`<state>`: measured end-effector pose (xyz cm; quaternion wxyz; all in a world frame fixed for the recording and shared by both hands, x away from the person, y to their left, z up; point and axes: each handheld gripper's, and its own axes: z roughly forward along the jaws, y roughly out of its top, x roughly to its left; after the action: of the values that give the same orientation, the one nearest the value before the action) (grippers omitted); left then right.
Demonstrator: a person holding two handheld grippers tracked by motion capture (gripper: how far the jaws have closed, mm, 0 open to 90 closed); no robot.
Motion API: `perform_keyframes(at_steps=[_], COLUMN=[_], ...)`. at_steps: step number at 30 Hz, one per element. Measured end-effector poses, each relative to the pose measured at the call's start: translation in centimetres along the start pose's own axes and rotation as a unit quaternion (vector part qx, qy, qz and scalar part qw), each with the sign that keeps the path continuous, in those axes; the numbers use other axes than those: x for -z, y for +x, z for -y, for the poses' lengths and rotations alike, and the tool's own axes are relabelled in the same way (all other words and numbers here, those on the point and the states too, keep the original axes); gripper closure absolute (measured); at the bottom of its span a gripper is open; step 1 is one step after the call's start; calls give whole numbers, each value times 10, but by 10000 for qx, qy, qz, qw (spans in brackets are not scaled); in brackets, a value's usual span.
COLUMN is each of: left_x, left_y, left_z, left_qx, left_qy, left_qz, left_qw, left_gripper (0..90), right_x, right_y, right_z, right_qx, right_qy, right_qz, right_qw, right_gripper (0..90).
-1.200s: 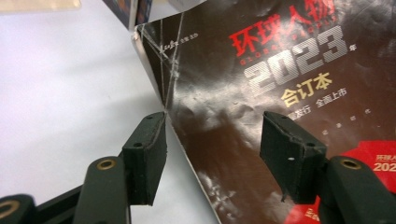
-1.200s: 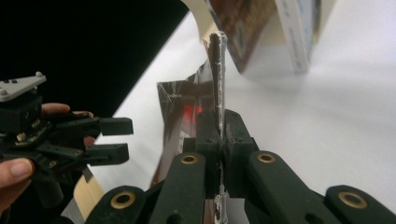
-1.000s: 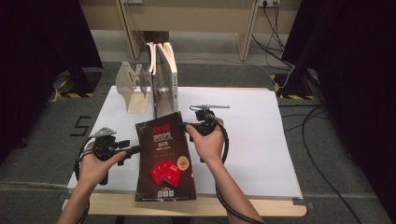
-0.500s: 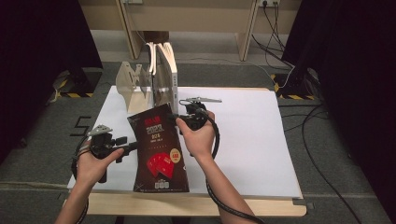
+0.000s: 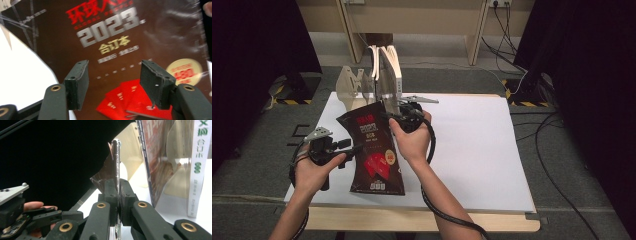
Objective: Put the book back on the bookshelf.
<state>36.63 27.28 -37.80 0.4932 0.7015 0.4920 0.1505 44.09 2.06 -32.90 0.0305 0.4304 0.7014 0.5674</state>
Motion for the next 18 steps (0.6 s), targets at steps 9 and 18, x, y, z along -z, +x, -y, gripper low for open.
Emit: perform_keyframes(at_steps=[9, 18], left_x=[0, -13], left_y=[-19, -34], left_z=[-18, -25], left_qx=[-149, -240], left_qy=[-403, -366], left_qz=[-76, 5], left_qw=[9990, 9990], left_gripper=[356, 333], right_x=[-11, -18], right_y=[5, 8], right_z=[-3, -5], right_qx=[127, 197], right_qy=[-245, -400], right_qz=[68, 108], right_qw=[9996, 9989], right_gripper=[877, 877])
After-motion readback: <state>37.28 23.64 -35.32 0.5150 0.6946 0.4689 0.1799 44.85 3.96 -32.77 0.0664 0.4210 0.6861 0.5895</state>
